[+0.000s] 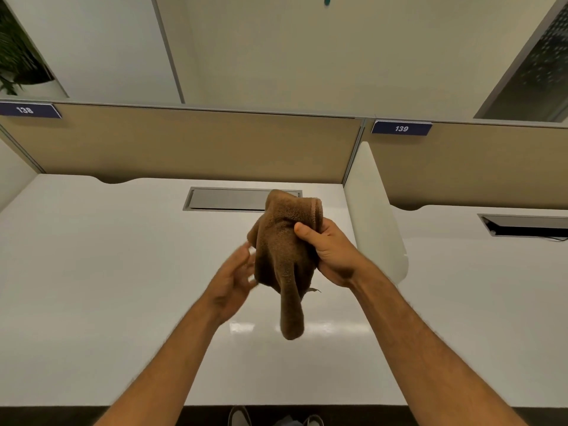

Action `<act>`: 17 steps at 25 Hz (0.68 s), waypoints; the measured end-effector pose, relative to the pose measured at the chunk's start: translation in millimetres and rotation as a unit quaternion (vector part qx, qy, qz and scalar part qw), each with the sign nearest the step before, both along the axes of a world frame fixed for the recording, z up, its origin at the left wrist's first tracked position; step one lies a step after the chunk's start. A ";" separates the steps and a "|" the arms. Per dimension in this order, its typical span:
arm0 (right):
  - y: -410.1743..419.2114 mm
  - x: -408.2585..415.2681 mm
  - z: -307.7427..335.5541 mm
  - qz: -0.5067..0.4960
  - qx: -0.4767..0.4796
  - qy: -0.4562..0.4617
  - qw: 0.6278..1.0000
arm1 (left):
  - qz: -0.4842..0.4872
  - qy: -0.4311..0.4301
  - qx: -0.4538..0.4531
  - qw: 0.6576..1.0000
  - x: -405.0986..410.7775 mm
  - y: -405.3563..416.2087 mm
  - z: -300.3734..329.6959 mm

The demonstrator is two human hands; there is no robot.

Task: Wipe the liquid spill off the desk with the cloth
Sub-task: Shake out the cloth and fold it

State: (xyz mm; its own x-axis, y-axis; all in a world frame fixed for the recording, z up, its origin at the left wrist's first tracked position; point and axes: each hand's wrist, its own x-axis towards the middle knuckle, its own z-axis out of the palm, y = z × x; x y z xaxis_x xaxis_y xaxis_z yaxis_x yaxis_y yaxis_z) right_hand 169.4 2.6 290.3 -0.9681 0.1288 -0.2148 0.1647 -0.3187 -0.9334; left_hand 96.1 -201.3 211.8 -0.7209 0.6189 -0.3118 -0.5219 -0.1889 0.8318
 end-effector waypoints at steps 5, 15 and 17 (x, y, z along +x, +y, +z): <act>16.1 -1.4 9.8 -0.050 0.020 -0.030 0.998 | -0.055 0.098 -0.093 0.989 6.2 5.7 -2.3; 56.7 14.4 -3.3 -0.076 0.102 -0.158 0.979 | 0.039 0.086 -0.088 0.992 -5.1 3.8 17.4; 57.4 20.7 -10.5 -0.092 0.081 -0.160 0.980 | 0.090 0.093 -0.120 0.984 -4.8 7.3 20.6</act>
